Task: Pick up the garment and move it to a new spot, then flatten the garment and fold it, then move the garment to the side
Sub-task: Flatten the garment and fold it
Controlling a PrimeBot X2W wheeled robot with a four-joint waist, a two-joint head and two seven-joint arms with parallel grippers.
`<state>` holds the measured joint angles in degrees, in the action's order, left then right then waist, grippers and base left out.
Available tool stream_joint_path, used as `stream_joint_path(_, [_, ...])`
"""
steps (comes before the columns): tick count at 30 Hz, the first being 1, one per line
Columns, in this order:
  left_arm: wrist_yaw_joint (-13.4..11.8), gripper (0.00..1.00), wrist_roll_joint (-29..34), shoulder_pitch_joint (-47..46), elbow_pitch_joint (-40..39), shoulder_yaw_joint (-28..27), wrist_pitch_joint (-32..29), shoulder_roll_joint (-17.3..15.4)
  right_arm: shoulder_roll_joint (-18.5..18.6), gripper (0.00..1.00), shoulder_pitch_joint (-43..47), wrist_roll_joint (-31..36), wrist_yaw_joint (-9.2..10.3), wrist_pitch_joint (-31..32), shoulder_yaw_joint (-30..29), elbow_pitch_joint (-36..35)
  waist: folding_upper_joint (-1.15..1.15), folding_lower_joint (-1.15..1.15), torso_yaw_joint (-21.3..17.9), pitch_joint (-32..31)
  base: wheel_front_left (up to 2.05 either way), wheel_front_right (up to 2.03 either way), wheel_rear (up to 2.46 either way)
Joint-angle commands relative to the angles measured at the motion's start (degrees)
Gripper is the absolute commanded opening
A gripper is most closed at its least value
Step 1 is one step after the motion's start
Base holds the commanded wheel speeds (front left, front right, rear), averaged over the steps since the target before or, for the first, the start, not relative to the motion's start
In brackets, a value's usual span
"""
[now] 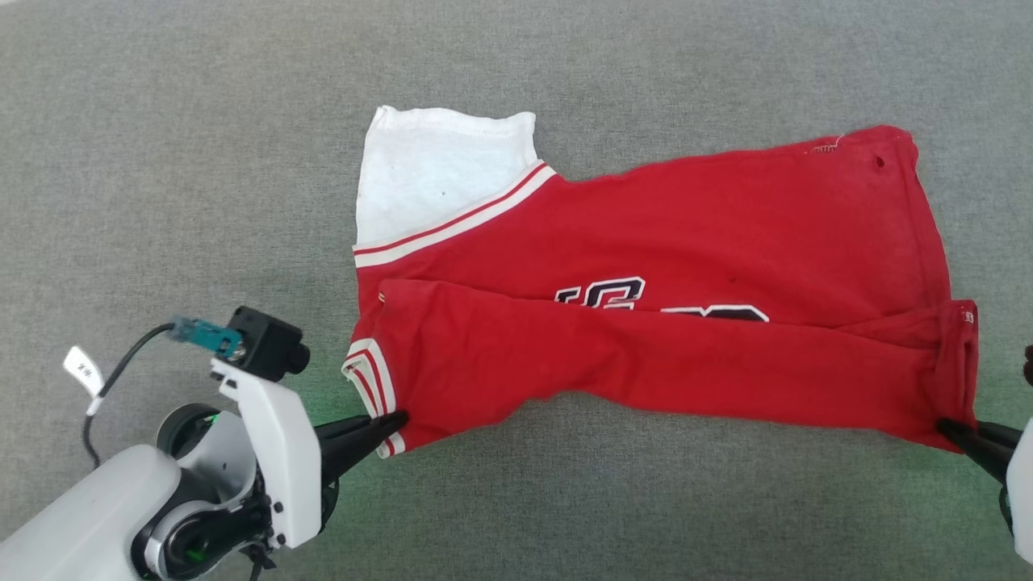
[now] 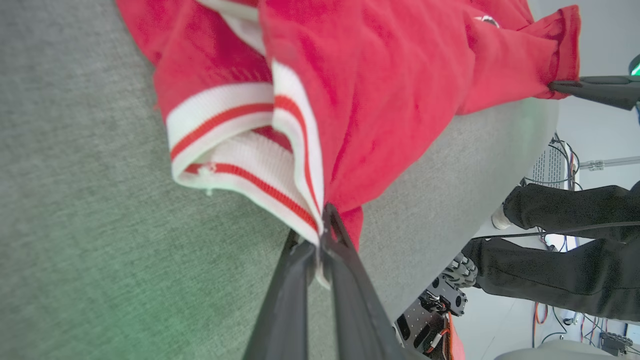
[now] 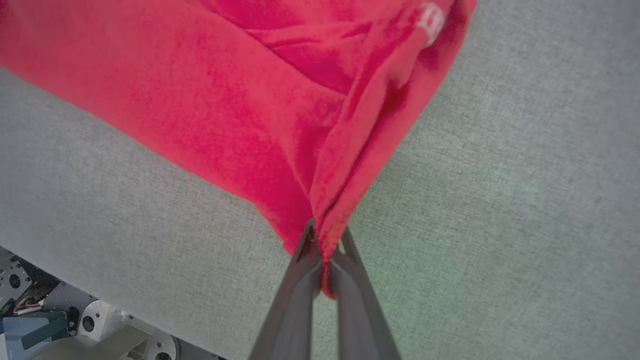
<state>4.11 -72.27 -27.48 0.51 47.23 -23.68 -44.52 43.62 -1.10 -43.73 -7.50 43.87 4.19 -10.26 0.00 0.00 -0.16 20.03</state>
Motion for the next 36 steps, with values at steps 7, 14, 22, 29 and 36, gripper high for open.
stream_joint_path(7, [-1.77,0.0,-0.1,2.02,-1.98,-0.61,1.76,-0.51,-3.45,0.0,0.56,1.26,0.02,-1.7,-3.12,-1.07,0.0,0.0,-0.42,0.12,0.0,0.0,0.0])
stream_joint_path(14, [-1.65,1.0,0.56,1.99,-0.62,-1.4,4.09,0.17,-6.59,1.0,-1.87,3.24,0.02,-6.7,-3.9,1.55,0.0,0.0,-0.87,-0.21,0.0,0.0,0.0])
stream_joint_path(22, [-3.29,1.0,3.79,0.16,-0.57,-7.12,12.75,-2.19,-11.06,1.0,-4.81,10.44,0.02,-22.03,-6.26,1.02,0.0,0.0,-3.09,-0.79,0.0,0.0,0.0])
stream_joint_path(29, [-6.07,1.0,3.94,-4.02,6.05,-13.29,20.24,-0.77,-17.66,1.0,-7.59,15.27,0.02,-34.24,-6.69,2.33,0.0,0.0,-7.27,-0.84,0.0,0.0,0.0])
stream_joint_path(36, [-8.27,1.0,7.93,-14.26,20.07,-13.5,19.07,0.71,-23.68,1.0,-10.03,17.96,0.02,-41.67,-5.07,2.81,0.0,0.0,-13.66,0.05,0.0,0.0,0.0])
